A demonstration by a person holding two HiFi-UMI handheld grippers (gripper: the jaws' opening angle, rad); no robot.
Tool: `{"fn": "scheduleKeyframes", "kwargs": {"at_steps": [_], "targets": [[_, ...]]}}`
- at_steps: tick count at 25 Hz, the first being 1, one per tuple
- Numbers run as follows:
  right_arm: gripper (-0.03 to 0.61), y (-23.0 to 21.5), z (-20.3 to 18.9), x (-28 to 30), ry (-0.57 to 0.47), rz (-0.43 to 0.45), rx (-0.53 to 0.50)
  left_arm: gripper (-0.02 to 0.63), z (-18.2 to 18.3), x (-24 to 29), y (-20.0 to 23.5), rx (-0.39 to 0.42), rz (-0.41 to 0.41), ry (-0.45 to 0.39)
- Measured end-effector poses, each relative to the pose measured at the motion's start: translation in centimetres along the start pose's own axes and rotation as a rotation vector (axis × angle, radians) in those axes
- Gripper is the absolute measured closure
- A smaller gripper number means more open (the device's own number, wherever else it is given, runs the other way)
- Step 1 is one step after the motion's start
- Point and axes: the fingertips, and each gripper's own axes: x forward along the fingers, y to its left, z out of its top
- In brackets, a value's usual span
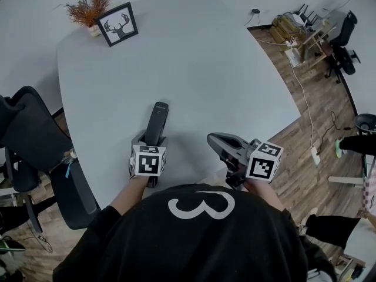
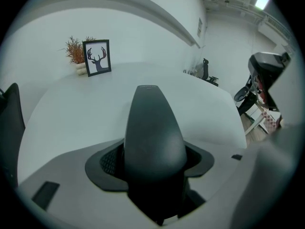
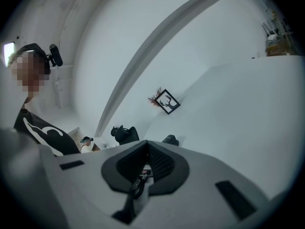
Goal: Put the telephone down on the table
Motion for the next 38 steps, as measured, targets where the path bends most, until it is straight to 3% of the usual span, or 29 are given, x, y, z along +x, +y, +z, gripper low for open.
{"fn": "scheduleKeyframes", "kwargs": {"at_steps": [5, 8, 12, 20, 24, 29, 31, 34, 38], "targets": [[0.571, 0.1, -0.9, -1.1, -0.01, -0.007, 0.02, 0.307, -0.1, 0.1, 0.2, 0.028, 0.027, -0.028], [0.571, 0.2, -1.2, -1.9, -0.019, -0.008, 0.022, 0.252, 0.0, -0.1, 0.7, -0.018, 0.052, -0.049], [0.571, 1.1, -1.6, -2.8, -0.035, 0.0, 0.024, 0.189, 0.1, -0.9, 0.6, -0.085, 0.016, -0.092], [0.571, 3.3, -3.0, -5.9, -0.058, 0.009, -0.001, 0.176, -0.2, -7.0, 0.7, -0.155, 0.023, -0.188], [0.571, 5.5, -3.9, -7.2, -0.054, 0.038, -0.031, 0.178, -0.5, -11.7, -1.8, -0.241, -0.102, -0.215], [0.571, 9.6, -5.4, -9.4, -0.045, 0.084, -0.107, 0.184, 0.7, -19.0, -7.4, -0.228, -0.239, -0.338], [0.571, 11.4, -6.1, -11.0, -0.042, 0.105, -0.135, 0.21, 0.9, -22.1, -10.5, -0.211, -0.298, -0.39], [0.571, 13.9, -7.6, -13.8, -0.049, 0.137, -0.16, 0.341, 0.8, -26.7, -15.1, -0.199, -0.384, -0.484], [0.571, 16.6, -9.8, -16.5, -0.057, 0.175, -0.176, 0.448, -0.5, -31.0, -20.1, -0.151, -0.472, -0.53]]}}
